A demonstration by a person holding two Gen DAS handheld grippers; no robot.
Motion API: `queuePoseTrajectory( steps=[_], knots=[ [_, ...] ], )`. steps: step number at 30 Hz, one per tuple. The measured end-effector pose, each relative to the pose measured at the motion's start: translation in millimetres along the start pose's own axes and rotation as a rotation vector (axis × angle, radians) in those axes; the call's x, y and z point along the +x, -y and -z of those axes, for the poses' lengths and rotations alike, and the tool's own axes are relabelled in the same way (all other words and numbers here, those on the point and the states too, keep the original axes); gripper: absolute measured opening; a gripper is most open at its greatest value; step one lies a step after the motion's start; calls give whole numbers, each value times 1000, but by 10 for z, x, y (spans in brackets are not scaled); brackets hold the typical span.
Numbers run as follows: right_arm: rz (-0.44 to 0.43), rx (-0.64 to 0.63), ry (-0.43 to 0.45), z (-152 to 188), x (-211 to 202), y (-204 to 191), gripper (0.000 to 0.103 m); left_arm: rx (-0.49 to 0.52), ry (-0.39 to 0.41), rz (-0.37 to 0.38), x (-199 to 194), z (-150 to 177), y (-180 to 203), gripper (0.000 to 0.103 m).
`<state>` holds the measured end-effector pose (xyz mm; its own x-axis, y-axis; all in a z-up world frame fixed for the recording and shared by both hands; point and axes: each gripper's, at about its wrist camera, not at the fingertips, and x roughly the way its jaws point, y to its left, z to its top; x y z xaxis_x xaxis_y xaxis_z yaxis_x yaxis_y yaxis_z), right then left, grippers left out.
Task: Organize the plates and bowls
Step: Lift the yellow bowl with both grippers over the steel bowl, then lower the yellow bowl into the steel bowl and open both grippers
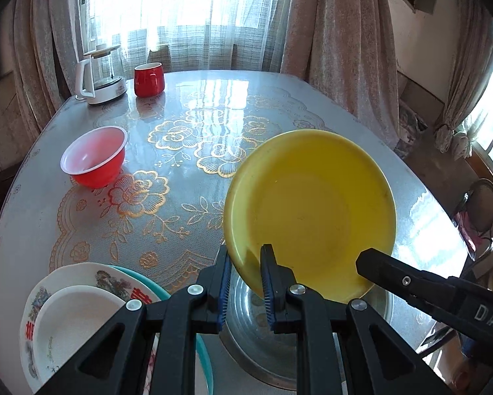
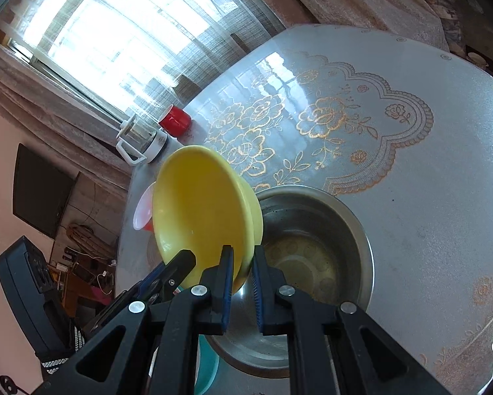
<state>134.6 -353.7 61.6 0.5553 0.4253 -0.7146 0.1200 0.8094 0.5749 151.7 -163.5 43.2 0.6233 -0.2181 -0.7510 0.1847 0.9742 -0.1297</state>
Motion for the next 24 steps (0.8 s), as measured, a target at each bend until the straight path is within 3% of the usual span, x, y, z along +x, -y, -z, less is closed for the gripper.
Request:
queuePoseTrajectory(
  steps=[10, 24],
  knots=[
    [23, 55, 3, 236, -75, 250, 11, 48, -46, 3, 85, 231, 133, 18],
    [72, 39, 0, 368, -78, 301, 12, 76, -87, -9, 221, 298, 182, 19]
  ],
)
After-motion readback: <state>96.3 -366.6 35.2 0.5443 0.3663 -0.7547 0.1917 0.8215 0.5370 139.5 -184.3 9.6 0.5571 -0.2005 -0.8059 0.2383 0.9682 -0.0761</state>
